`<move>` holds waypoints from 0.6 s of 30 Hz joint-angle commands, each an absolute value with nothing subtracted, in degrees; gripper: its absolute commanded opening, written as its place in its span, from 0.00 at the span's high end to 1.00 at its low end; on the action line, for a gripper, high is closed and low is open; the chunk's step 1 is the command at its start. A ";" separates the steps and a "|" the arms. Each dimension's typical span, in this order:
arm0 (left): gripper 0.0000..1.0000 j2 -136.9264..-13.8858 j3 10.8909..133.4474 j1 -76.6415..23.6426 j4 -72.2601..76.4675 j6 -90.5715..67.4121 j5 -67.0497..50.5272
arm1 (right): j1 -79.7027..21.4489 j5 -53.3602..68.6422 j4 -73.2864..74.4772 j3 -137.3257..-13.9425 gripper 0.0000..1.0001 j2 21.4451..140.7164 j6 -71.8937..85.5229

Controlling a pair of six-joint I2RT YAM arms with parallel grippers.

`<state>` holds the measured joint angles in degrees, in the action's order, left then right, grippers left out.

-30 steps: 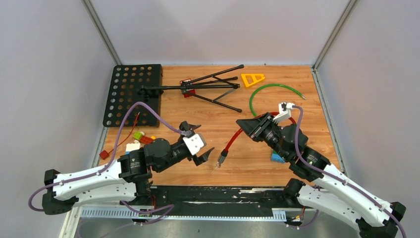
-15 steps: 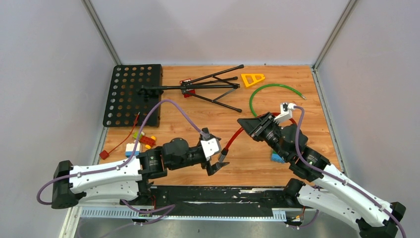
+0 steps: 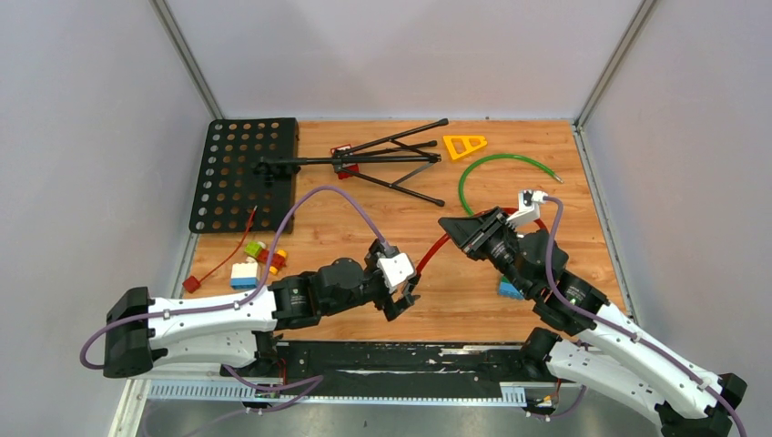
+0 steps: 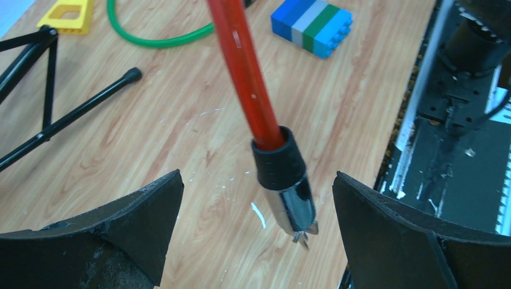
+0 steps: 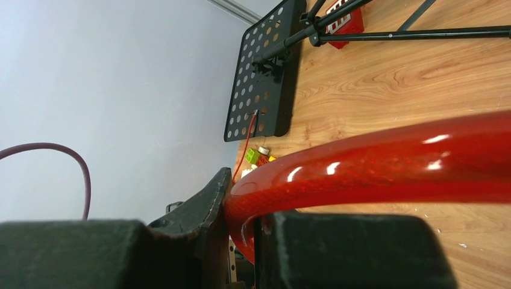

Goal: Lock with the key
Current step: Pick up the lock from the center of the board.

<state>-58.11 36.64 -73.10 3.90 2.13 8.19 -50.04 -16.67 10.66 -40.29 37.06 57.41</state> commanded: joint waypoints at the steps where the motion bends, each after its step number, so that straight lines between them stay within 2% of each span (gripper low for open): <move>1: 0.00 -58.57 36.75 -73.24 7.82 0.39 15.87 | -49.83 -17.64 8.06 -40.89 1.00 36.17 57.83; 9: 0.00 -57.36 35.87 -73.25 6.91 1.78 21.56 | -49.79 -17.81 8.14 -40.65 1.00 35.91 57.74; 18: 0.00 -53.63 36.32 -73.21 -1.38 5.15 25.89 | -49.83 -18.10 8.32 -40.45 1.00 35.68 57.79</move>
<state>-56.05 36.01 -73.10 2.70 2.94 22.28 -50.04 -17.37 10.66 -40.12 36.91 57.54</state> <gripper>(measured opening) 1.000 0.157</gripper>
